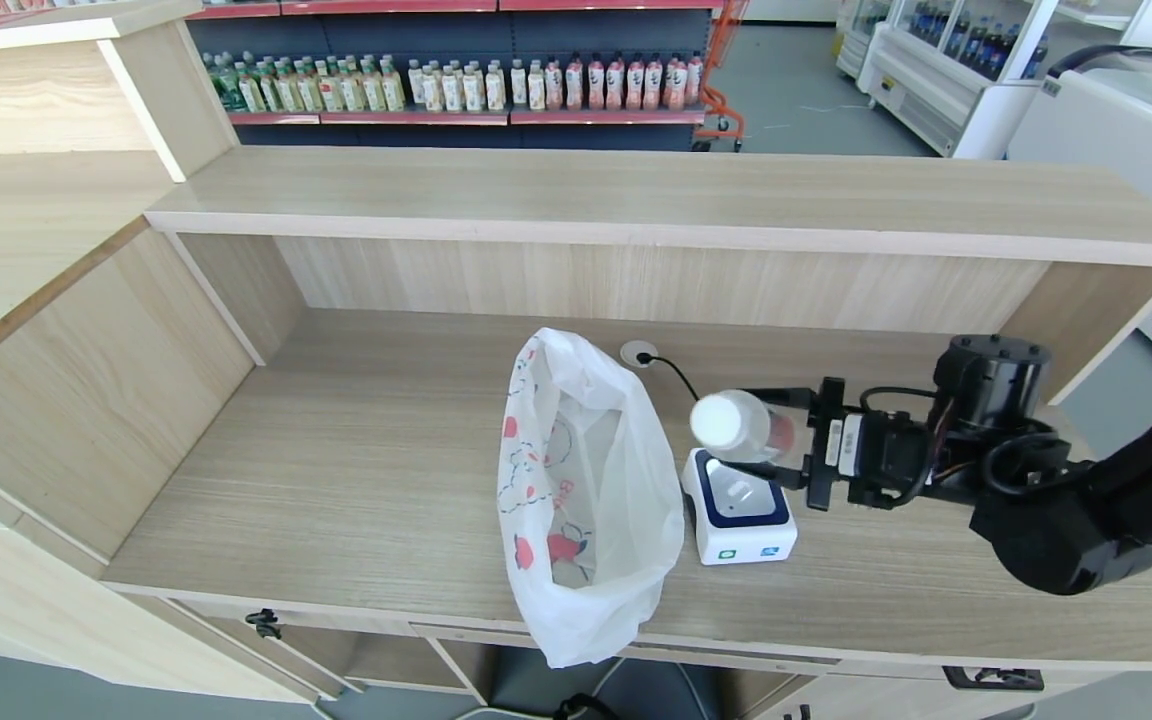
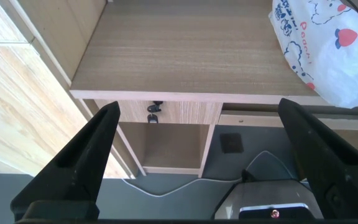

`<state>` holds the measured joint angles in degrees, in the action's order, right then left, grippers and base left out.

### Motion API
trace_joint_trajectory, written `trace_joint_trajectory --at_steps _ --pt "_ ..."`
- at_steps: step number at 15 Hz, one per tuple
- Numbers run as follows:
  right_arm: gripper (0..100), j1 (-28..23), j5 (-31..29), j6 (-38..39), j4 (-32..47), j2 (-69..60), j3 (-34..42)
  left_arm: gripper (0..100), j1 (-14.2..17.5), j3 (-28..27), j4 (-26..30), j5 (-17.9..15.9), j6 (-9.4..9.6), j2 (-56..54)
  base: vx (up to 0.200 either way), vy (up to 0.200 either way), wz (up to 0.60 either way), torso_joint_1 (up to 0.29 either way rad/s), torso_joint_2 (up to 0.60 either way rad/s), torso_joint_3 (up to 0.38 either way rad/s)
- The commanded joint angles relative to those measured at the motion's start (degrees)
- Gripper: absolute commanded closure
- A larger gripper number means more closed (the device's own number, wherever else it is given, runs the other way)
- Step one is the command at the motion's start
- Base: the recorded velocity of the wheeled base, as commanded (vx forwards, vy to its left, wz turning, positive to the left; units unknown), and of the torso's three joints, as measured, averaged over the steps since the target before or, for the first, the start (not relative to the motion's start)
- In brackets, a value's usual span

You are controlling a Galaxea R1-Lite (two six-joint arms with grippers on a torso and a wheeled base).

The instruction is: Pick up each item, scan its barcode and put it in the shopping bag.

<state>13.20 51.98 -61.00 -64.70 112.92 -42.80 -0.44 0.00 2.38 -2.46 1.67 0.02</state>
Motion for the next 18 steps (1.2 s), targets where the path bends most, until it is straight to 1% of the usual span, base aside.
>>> trace_joint_trajectory --at_steps 1,4,5,6,7,8,9,10,11,13,15,16,18 --pt "100 -2.22 -2.06 9.94 0.18 -11.14 1.14 0 0.0 0.0 0.0 0.0 0.0 -0.02 0.0 0.0 0.0 0.0 0.0 0.0" --pt "100 -6.79 -13.57 21.01 1.59 -18.53 1.49 0 0.0 0.0 0.0 0.0 0.0 -0.02 0.0 0.0 0.0 0.0 0.0 0.0" --pt "100 -8.9 -17.7 23.38 3.26 -19.85 1.93 0 0.0 0.0 0.0 0.0 0.0 -0.02 0.0 0.0 0.0 0.0 0.0 0.0" --pt "100 -11.01 -20.34 24.26 4.58 -20.64 2.55 0 0.0 0.0 0.0 0.0 0.09 -0.02 0.0 0.0 0.0 0.0 0.0 0.0" --pt "100 -14.43 -22.98 25.67 7.83 -21.78 3.95 0 0.0 0.0 0.0 0.0 0.0 -0.02 0.0 0.0 0.0 0.0 0.0 0.0" --pt "100 -16.37 -23.15 27.87 10.12 -22.39 4.13 0 0.0 0.0 0.0 0.0 0.0 -0.02 0.0 0.0 0.0 0.0 0.0 0.0" --pt "100 -17.07 -22.98 33.76 10.91 -23.1 4.39 0 0.0 0.0 0.0 0.0 0.09 -0.02 0.0 0.0 0.0 0.0 0.0 0.0" --pt "100 -16.89 -22.98 42.81 10.12 -23.8 5.8 0 0.0 0.0 0.0 0.0 0.09 -0.02 0.0 0.0 0.0 0.0 0.0 0.0" --pt "100 -16.81 -23.68 49.05 9.15 -24.68 7.47 0 0.0 0.0 0.0 0.0 0.09 -0.02 0.0 0.0 0.0 0.0 0.0 0.0" --pt "100 -14.96 -27.81 53.0 4.93 -24.06 9.23 0 0.0 0.0 0.0 0.0 0.0 -0.02 0.0 0.0 0.0 0.0 0.0 0.0" --pt "100 -12.06 -31.41 59.33 3.0 -23.8 8.88 0 0.0 0.0 0.0 0.0 0.0 -0.02 0.0 0.0 0.0 0.0 0.0 0.0" --pt "100 -10.57 -33.26 59.95 3.0 -23.19 8.0 0 0.0 0.0 0.0 0.0 0.0 -0.02 0.0 0.0 0.0 0.0 0.0 0.0" --pt "100 -8.37 -33.88 59.95 2.91 -22.31 7.64 0 0.0 0.0 0.0 0.0 0.09 -0.02 0.0 0.0 0.0 0.0 0.0 0.0"
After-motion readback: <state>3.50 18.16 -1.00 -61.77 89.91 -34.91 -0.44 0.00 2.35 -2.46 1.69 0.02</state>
